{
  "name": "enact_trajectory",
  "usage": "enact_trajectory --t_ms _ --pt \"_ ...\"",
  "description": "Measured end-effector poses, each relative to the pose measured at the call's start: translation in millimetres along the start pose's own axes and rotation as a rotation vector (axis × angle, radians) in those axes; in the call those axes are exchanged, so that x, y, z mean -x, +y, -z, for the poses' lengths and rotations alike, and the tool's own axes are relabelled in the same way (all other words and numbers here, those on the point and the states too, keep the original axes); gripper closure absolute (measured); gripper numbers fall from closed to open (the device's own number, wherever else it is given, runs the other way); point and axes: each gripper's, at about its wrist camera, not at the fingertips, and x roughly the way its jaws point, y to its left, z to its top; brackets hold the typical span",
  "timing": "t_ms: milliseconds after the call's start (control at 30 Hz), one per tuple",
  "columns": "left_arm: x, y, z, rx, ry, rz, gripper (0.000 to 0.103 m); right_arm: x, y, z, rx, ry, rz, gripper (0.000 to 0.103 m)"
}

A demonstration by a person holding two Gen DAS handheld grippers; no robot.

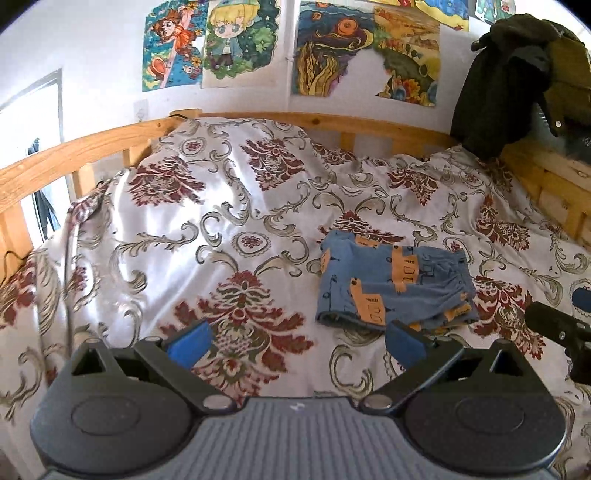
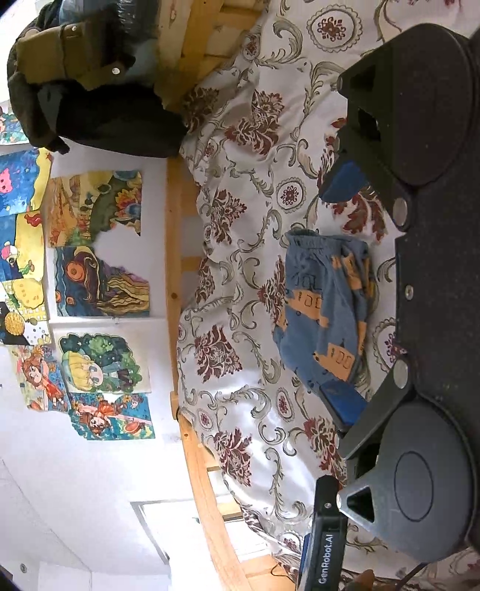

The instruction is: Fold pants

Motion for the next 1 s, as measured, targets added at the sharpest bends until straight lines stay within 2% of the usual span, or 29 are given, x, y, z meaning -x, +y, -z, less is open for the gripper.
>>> enact_trajectory --t_ms 433,667,1000 --pt "17.0 1.4 15.6 -0.028 0.005 -0.020 0.000 22.0 3.0 11.3 -0.030 0.036 0.034 0.001" --pt "15.1 -2.9 22.3 -0.078 0.027 -0.036 0.000 19.5 5.1 15.4 -0.024 0.051 0.034 0.001" --pt "5.4 -1.5 25.2 -0.073 0.066 -0.044 0.000 7.4 0.7 23.3 -0.050 0.118 0.048 0.001"
